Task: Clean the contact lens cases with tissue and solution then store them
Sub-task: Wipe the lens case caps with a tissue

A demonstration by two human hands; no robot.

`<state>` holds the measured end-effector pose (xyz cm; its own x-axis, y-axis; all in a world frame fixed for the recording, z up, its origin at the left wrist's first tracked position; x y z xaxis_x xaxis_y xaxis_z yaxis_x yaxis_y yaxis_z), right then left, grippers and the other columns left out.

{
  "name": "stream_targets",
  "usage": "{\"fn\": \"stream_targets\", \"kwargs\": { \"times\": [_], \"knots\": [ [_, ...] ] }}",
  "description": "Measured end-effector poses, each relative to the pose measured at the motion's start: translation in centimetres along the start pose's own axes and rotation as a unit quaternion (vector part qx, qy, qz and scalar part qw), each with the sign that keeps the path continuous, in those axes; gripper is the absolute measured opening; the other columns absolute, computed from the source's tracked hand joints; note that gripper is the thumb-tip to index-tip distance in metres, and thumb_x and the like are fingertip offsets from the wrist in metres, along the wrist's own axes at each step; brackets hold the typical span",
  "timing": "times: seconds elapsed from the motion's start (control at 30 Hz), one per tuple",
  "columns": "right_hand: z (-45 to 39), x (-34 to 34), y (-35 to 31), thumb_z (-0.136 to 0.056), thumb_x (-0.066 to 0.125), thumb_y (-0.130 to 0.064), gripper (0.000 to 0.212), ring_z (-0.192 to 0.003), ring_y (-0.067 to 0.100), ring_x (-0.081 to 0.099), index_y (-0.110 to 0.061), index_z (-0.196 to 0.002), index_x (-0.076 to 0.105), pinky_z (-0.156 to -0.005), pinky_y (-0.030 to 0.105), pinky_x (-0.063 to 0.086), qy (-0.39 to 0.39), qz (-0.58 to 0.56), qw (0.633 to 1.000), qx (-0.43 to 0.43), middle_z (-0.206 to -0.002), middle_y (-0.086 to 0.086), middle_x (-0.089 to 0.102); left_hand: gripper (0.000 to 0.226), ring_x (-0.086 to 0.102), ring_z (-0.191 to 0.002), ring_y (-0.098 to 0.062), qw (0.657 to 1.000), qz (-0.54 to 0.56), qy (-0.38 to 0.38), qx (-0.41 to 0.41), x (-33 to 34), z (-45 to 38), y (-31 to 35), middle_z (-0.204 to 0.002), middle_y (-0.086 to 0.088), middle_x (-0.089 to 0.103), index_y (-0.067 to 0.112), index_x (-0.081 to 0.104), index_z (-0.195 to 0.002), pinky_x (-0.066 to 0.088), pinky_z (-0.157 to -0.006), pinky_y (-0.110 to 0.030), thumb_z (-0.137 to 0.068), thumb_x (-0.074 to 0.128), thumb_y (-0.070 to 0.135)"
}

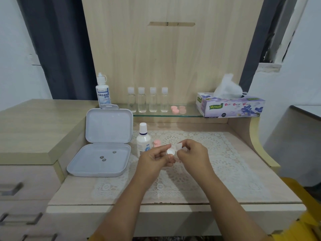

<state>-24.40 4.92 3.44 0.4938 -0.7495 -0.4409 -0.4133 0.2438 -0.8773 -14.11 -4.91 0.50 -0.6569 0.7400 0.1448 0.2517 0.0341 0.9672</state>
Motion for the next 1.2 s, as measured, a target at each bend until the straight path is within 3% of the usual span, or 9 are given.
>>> {"fn": "stream_targets", "kwargs": {
  "times": [0.13,0.23,0.37,0.5,0.57,0.73,0.83,0.97,1.2],
  "knots": [
    [0.6,-0.5,0.3,-0.089,0.057,-0.007,0.018,-0.071,0.007,0.060,-0.019,-0.094,0.069,-0.059,0.011,0.043,0.011,-0.062,0.998,-0.016,-0.082,-0.006,0.068,0.033,0.072,-0.082,-0.027,1.000,0.006,0.010,-0.010,-0.1,-0.1,-0.1,-0.077,-0.007,0.073,0.010,0.066,-0.113,0.058,-0.076,-0.031,-0.084,0.066,-0.004],
    [1.1,-2.0,0.8,-0.091,0.060,-0.011,0.019,-0.065,-0.003,0.056,-0.029,-0.086,0.065,-0.061,0.009,0.043,0.119,-0.140,0.983,-0.020,-0.079,-0.008,0.064,0.035,0.072,-0.082,-0.028,1.000,0.004,0.025,-0.012,-0.3,-0.3,-0.3,-0.080,-0.011,0.072,0.011,0.065,-0.115,0.058,-0.072,-0.027,-0.084,0.066,-0.004],
    [1.7,-1.7,-0.8,-0.087,0.067,-0.010,0.017,-0.091,-0.011,0.053,-0.026,-0.094,0.068,-0.076,0.002,0.037,0.126,-0.028,0.983,-0.131,-0.100,-0.011,0.062,0.029,0.072,-0.079,-0.027,1.000,0.000,0.026,-0.012,-0.2,-0.2,0.0,-0.076,-0.010,0.068,0.010,0.066,-0.108,0.057,-0.069,-0.025,-0.083,0.067,-0.004],
    [1.7,0.7,-1.7,-0.087,0.063,-0.012,0.022,-0.103,0.014,0.054,-0.020,-0.105,0.073,-0.093,0.032,0.041,0.035,0.178,0.952,-0.248,-0.102,-0.008,0.068,0.007,0.068,-0.075,-0.024,1.000,-0.019,0.017,0.000,-0.3,-0.3,0.1,-0.072,-0.018,0.066,-0.006,0.069,-0.088,0.059,-0.075,-0.032,-0.082,0.066,-0.007],
    [1.8,1.1,-2.0,-0.084,0.061,-0.013,0.029,-0.103,0.018,0.052,-0.023,-0.108,0.073,-0.090,0.037,0.039,0.011,0.247,0.930,-0.272,-0.105,-0.007,0.066,0.012,0.068,-0.078,-0.026,1.000,-0.020,0.013,0.004,-0.3,-0.2,0.2,-0.082,-0.027,0.066,-0.005,0.069,-0.093,0.058,-0.077,-0.033,-0.081,0.066,-0.007],
    [1.7,1.9,-3.1,-0.085,0.064,-0.010,0.018,-0.094,0.026,0.054,-0.018,-0.097,0.074,-0.072,0.031,0.037,-0.016,0.352,0.884,-0.307,-0.095,0.000,0.062,0.025,0.070,-0.075,-0.022,0.999,-0.024,0.029,-0.001,-0.4,-0.2,0.0,-0.078,-0.015,0.071,-0.001,0.071,-0.090,0.058,-0.074,-0.030,-0.081,0.054,-0.018],
    [1.7,2.2,-3.4,-0.093,0.050,-0.006,0.021,-0.101,0.023,0.049,-0.011,-0.107,0.065,-0.072,0.027,0.034,-0.062,0.375,0.884,-0.273,-0.107,0.005,0.053,0.029,0.071,-0.077,-0.021,1.000,-0.011,0.027,-0.008,-0.2,-0.1,0.1,-0.082,-0.014,0.073,0.005,0.073,-0.090,0.058,-0.073,-0.028,-0.082,0.056,-0.018],
    [1.7,2.6,-4.0,-0.092,0.049,-0.003,0.017,-0.083,0.017,0.038,-0.009,-0.104,0.060,-0.050,0.020,0.022,-0.087,0.439,0.860,-0.243,-0.095,0.002,0.038,0.031,0.070,-0.076,-0.019,1.000,-0.012,0.028,-0.005,0.0,0.0,0.4,-0.084,-0.012,0.073,0.009,0.072,-0.090,0.057,-0.071,-0.025,-0.082,0.058,-0.017],
    [1.5,2.6,-4.9,-0.091,0.049,-0.001,0.023,-0.085,0.017,0.036,-0.009,-0.109,0.060,-0.052,0.023,0.024,-0.096,0.467,0.845,-0.243,-0.098,0.003,0.040,0.034,0.070,-0.073,-0.015,0.999,-0.002,0.036,-0.010,-0.1,0.2,0.7,-0.075,-0.003,0.073,0.013,0.073,-0.082,0.056,-0.067,-0.023,-0.079,0.060,-0.019]
  ]
}}
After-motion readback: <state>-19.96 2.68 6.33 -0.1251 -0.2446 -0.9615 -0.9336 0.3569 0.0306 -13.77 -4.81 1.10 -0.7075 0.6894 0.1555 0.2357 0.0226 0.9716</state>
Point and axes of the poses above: each hand's wrist, its own z-axis away from the middle knuckle, its own x-axis out of the palm, y = z × x, the point moved 5 cm from there along -z, towards the middle knuckle
